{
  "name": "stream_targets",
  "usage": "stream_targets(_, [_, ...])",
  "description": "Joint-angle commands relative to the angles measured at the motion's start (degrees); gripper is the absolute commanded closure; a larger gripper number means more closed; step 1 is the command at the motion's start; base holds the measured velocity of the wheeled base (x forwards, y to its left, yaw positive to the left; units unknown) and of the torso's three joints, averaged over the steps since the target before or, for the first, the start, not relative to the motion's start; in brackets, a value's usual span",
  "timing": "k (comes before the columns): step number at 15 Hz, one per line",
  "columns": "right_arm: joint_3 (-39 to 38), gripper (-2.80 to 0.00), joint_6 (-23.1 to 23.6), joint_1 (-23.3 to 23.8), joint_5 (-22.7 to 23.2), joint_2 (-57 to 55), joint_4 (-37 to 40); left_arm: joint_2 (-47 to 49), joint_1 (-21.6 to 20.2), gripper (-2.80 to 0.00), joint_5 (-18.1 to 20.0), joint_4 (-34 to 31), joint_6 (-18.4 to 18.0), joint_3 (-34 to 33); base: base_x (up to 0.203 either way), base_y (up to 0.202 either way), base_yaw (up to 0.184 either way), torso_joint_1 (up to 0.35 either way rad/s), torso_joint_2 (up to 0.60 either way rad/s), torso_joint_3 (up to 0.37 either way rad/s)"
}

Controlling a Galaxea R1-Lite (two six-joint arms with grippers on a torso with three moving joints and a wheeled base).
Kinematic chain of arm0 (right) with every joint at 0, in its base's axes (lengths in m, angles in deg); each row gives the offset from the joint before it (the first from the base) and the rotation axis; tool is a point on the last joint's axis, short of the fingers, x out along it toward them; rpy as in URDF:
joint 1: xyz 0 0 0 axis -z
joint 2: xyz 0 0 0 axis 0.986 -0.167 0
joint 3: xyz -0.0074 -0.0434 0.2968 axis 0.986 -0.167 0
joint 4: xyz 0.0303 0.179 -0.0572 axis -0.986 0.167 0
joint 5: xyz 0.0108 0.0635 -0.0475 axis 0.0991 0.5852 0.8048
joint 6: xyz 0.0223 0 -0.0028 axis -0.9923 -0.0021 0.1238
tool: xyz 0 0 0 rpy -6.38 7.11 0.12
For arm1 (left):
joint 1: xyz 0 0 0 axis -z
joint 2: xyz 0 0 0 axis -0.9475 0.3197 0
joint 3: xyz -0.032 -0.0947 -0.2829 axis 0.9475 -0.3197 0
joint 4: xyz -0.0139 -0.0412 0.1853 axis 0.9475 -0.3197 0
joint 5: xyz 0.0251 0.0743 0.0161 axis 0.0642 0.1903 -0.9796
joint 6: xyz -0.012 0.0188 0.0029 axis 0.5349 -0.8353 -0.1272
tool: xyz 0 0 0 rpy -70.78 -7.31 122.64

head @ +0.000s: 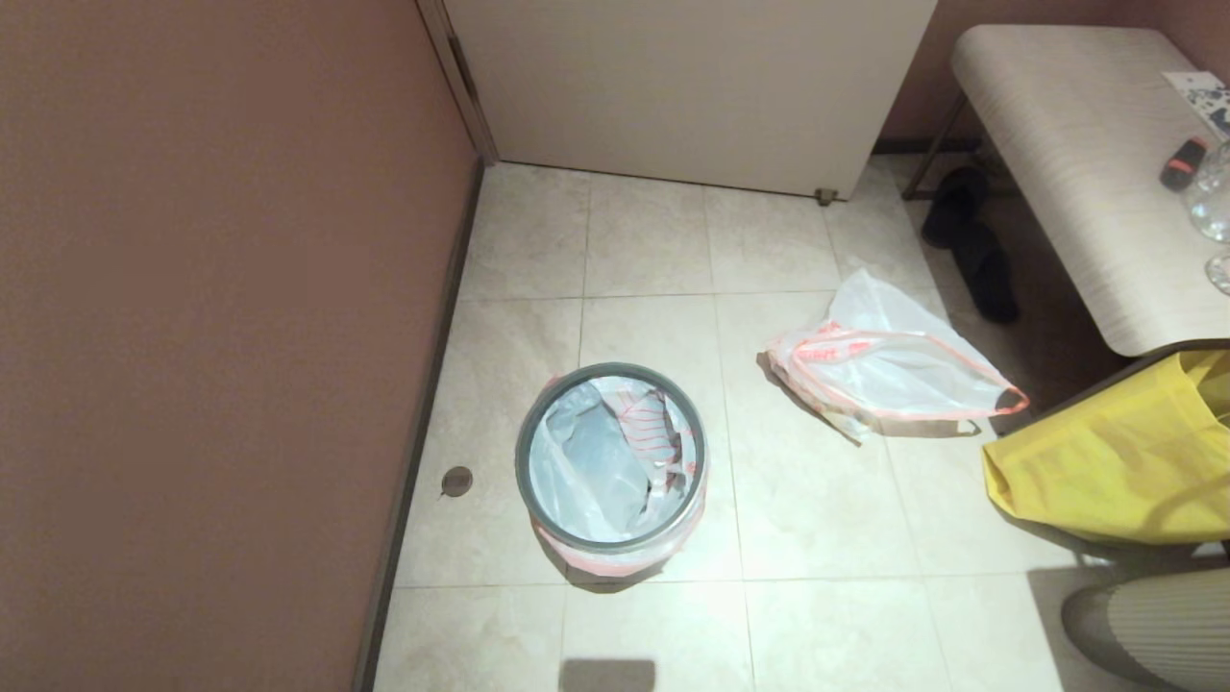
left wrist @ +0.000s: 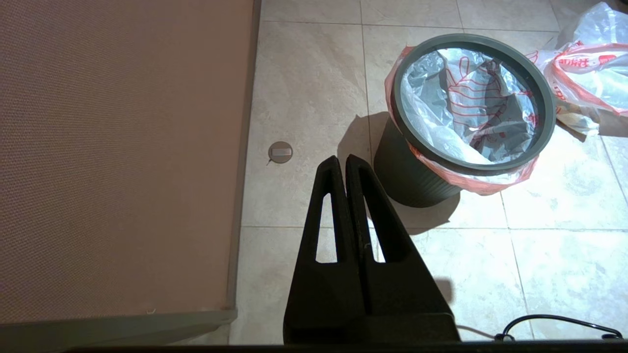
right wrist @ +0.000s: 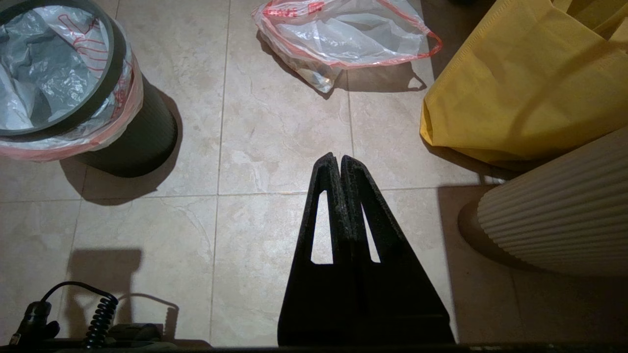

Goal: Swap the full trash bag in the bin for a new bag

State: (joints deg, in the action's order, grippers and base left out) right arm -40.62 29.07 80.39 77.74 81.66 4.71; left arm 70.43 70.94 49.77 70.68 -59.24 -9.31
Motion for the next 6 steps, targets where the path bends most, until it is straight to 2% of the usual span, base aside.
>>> stream_targets(1, [-0.01,0.00,0.09,0.00,0.04,-0.10,0.00,0.11,-0.02,0.00,-0.04,0.05,0.03,0.00,0.000,0.000,0.000,0.000,0.00,0.000])
stream_targets(6, [-0.01,0.00,-0.61,0.00,-0.04,-0.10,0.00,0.11,-0.02,0.00,-0.04,0.05,0.02,0.00,0.000,0.000,0.000,0.000,0.00,0.000])
